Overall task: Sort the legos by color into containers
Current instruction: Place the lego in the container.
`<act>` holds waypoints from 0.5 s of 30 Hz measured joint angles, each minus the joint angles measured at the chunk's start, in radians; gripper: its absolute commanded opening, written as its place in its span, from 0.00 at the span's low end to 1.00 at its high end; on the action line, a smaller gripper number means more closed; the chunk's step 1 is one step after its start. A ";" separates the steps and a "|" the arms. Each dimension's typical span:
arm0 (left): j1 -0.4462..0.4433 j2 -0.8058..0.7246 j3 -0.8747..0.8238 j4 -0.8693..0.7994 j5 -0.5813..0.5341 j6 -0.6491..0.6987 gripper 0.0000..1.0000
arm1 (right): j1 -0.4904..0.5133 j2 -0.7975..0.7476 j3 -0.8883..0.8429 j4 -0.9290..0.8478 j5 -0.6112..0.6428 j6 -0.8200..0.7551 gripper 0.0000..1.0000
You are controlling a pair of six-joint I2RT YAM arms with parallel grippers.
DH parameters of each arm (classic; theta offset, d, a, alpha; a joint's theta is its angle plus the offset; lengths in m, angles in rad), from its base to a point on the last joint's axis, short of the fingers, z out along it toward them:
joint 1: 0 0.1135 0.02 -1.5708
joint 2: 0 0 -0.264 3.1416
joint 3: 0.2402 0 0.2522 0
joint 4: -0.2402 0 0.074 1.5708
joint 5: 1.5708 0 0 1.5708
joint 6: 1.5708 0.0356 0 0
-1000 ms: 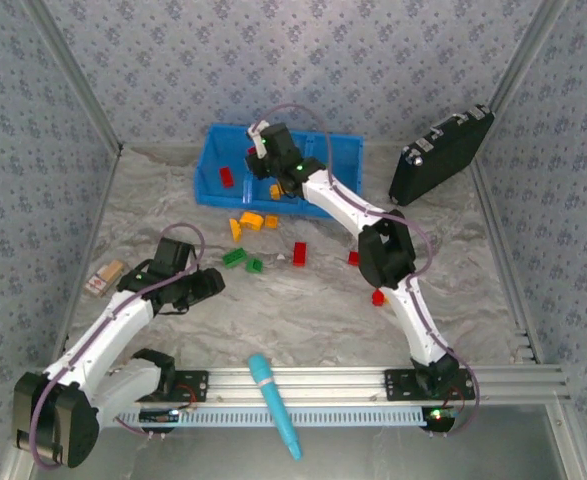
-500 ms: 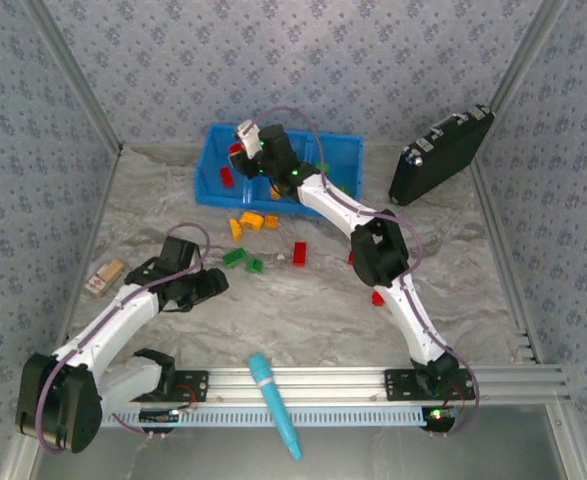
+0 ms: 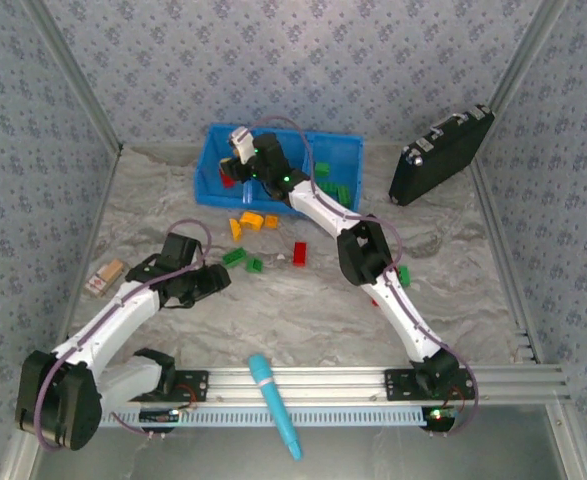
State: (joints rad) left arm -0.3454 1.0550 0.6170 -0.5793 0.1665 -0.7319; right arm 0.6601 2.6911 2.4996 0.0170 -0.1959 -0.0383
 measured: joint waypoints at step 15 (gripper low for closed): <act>-0.004 0.301 0.244 0.076 -0.117 -0.010 0.73 | -0.004 -0.180 -0.199 -0.102 -0.011 -0.095 0.99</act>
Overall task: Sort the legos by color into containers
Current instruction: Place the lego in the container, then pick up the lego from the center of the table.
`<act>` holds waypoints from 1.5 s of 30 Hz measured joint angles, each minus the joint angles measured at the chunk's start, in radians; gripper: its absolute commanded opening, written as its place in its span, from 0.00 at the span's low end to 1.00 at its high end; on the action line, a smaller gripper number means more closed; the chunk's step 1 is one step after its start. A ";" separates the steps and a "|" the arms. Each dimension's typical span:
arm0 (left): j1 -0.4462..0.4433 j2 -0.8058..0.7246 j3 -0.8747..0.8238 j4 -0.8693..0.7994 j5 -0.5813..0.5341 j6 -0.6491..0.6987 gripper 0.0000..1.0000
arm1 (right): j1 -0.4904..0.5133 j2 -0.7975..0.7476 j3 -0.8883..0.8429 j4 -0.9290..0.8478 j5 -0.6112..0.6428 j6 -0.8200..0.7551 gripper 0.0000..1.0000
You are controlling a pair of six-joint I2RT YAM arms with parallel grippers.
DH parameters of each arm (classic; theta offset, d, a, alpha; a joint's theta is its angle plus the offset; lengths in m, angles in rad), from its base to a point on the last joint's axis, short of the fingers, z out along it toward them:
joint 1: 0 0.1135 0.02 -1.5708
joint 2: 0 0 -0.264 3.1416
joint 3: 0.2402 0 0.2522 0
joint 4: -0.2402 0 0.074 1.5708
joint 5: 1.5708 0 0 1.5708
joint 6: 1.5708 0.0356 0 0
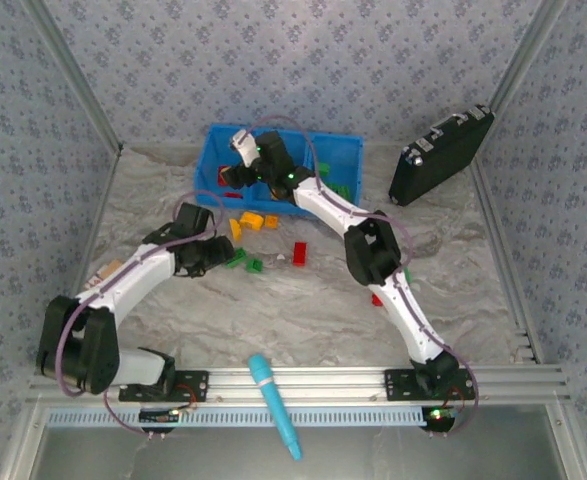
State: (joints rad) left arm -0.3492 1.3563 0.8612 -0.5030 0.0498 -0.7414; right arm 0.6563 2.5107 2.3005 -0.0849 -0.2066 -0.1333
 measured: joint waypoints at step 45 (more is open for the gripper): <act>-0.131 0.483 0.306 -0.148 -0.181 -0.035 0.69 | -0.340 -1.261 -1.249 0.000 0.087 -0.002 0.99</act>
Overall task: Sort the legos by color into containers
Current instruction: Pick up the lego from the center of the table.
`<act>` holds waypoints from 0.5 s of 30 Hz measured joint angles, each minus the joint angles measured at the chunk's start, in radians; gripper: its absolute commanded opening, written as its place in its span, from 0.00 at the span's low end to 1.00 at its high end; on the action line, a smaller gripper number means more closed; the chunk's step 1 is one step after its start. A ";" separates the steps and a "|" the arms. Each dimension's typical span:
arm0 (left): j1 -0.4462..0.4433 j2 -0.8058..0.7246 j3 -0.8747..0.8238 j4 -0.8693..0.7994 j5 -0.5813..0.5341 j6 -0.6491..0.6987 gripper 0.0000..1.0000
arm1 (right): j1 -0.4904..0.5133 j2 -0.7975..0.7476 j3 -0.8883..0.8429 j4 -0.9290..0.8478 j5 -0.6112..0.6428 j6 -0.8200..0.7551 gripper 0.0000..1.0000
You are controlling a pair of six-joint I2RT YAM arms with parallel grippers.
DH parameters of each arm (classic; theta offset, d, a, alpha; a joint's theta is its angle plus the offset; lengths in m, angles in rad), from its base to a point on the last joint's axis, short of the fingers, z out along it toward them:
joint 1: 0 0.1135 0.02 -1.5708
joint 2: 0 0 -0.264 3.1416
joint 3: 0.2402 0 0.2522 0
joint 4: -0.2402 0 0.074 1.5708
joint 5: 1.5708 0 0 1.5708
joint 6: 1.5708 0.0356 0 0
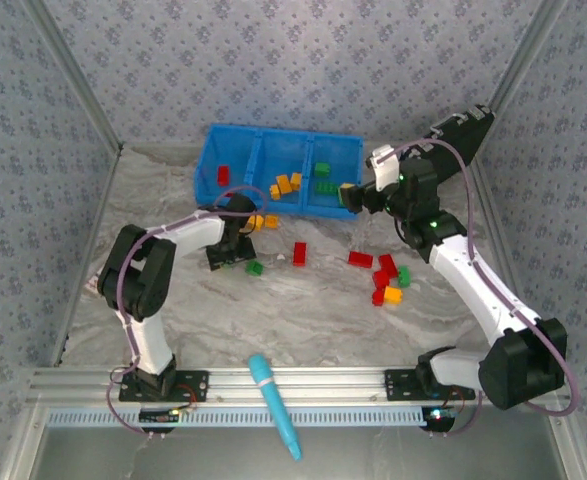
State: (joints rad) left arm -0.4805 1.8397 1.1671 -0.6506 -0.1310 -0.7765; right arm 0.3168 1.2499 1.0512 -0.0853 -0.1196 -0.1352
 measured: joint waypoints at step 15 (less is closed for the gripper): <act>-0.047 -0.059 0.166 -0.118 -0.128 0.064 0.61 | -0.037 -0.108 -0.116 -0.016 -0.001 0.026 0.99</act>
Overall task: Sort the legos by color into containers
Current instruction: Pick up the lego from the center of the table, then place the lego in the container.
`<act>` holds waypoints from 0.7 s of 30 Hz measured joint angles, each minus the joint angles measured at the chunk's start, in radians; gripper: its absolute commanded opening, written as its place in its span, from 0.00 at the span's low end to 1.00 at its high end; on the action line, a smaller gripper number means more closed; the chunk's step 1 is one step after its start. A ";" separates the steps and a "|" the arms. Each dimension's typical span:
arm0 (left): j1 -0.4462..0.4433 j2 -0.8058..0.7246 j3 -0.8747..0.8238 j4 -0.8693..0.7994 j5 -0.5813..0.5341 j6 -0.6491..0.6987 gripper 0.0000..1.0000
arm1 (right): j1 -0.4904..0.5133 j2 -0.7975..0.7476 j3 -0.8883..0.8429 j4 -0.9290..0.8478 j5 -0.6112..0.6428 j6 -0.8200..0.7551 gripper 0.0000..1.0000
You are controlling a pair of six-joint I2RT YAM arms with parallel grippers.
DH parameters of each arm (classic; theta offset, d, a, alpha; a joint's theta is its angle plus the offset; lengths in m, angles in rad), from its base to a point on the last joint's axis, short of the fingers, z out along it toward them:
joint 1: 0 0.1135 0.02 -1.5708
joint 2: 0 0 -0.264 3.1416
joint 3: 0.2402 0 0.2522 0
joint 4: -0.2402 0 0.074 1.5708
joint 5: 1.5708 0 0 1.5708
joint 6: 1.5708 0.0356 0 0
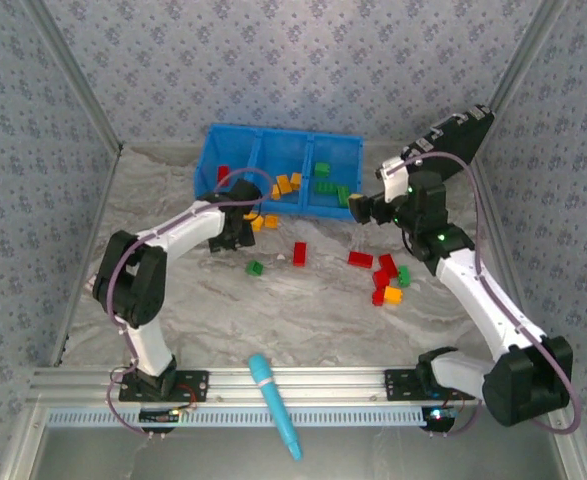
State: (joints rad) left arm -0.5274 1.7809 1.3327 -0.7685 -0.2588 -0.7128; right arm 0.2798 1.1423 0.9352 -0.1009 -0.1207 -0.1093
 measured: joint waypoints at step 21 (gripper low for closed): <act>-0.168 0.605 1.196 -0.082 0.031 0.156 0.61 | -0.165 -0.331 -0.326 -0.351 -0.008 0.512 0.99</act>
State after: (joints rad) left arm -0.6956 2.3856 2.5282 -0.8501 -0.2283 -0.5568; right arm 0.1150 0.8116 0.6090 -0.4515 -0.1291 0.4026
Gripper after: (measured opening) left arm 0.631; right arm 0.990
